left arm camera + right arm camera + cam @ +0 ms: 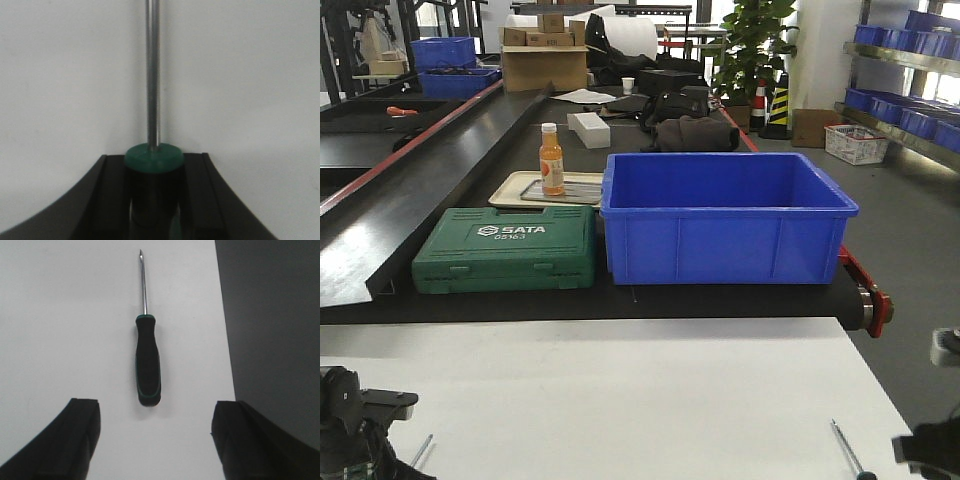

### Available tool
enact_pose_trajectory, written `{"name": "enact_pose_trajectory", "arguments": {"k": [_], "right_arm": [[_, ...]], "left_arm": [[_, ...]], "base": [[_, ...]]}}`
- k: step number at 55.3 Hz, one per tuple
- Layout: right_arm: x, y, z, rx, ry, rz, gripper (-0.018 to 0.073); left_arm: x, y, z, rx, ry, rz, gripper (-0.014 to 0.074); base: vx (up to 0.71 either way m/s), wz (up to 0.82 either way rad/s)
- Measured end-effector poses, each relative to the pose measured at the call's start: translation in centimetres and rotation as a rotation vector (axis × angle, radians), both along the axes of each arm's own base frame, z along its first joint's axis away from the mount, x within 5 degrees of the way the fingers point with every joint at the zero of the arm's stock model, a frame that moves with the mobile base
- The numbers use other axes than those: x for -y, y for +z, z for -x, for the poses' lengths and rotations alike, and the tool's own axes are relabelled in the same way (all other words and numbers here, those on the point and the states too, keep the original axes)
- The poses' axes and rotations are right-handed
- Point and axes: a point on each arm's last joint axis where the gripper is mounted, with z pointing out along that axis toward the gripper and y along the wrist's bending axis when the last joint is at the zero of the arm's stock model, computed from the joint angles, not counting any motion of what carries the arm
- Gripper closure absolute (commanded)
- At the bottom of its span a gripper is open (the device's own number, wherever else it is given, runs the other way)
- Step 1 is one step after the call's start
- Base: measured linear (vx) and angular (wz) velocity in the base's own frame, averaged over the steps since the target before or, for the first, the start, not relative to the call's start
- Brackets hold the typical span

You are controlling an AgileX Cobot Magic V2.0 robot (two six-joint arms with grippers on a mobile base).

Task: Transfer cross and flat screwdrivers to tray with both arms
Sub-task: 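Close left and right grippers on the screwdriver handles, then lift both screwdrivers upright off the table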

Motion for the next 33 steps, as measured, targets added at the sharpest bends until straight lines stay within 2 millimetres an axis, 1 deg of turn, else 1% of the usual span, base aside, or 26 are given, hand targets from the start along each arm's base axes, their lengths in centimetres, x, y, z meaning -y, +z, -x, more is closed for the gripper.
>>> {"name": "enact_pose_trajectory", "arguments": {"k": [1, 2, 3, 4, 7, 9, 10, 11, 12, 13, 16, 19, 24, 27, 33], "right_arm": [[0.0, 0.3, -0.8, -0.006, 0.0, 0.006, 0.0028], [0.1, -0.2, -1.7, -0.032, 0.004, 0.015, 0.0028], [0.2, 0.0, -2.5, -0.034, 0.006, 0.021, 0.0028], [0.2, -0.5, -3.4, -0.059, 0.011, 0.027, 0.0028], [0.2, -1.5, -6.2, -0.096, 0.025, 0.04, 0.0028], [0.3, -1.8, -7.6, -0.11, 0.027, 0.043, 0.0028], [0.3, -2.1, -8.3, -0.122, 0.028, 0.044, 0.0028], [0.3, -3.0, -9.0, -0.148, 0.029, 0.043, 0.0028], [0.3, -3.1, -9.7, -0.157, 0.029, 0.043, 0.0028], [0.2, -4.0, -10.4, -0.185, 0.029, 0.042, 0.0028], [0.2, -5.5, -12.0, -0.241, 0.032, 0.041, 0.0029], [0.2, -7.2, -13.3, -0.296, 0.043, 0.037, 0.0029], [0.0, -10.0, -14.7, -0.365, 0.063, 0.017, 0.0029], [-0.1, -12.0, -15.1, -0.408, 0.067, 0.004, 0.0029], [-0.1, -14.4, -15.3, -0.465, 0.058, 0.0, 0.0029]], "left_arm": [[0.0, 0.0, 0.0, 0.0, 0.0, 0.0, 0.0605], [0.0, 0.0, 0.0, 0.0, -0.001, 0.0, 0.0605], [0.0, 0.0, 0.0, 0.0, -0.001, 0.0, 0.0605], [0.0, 0.0, 0.0, 0.0, -0.001, 0.0, 0.0605], [0.0, 0.0, 0.0, 0.0, -0.001, 0.0, 0.0605], [0.0, 0.0, 0.0, 0.0, -0.001, 0.0, 0.0605], [0.0, 0.0, 0.0, 0.0, -0.001, 0.0, 0.0605], [0.0, 0.0, 0.0, 0.0, -0.001, 0.0, 0.0605], [0.0, 0.0, 0.0, 0.0, -0.001, 0.0, 0.0605], [0.0, 0.0, 0.0, 0.0, -0.001, 0.0, 0.0604], [0.0, 0.0, 0.0, 0.0, -0.001, 0.0, 0.0603], [0.0, 0.0, 0.0, 0.0, -0.001, 0.0, 0.0603], [0.0, 0.0, 0.0, 0.0, -0.001, 0.0, 0.0603], [0.0, 0.0, 0.0, 0.0, -0.001, 0.0, 0.0603], [0.0, 0.0, 0.0, 0.0, -0.001, 0.0, 0.0603]], "base": [[0.0, 0.0], [0.0, 0.0], [0.0, 0.0], [0.0, 0.0], [0.0, 0.0], [0.0, 0.0], [0.0, 0.0], [0.0, 0.0], [0.0, 0.0], [0.0, 0.0], [0.0, 0.0], [0.0, 0.0], [0.0, 0.0], [0.0, 0.0], [0.0, 0.0]]}}
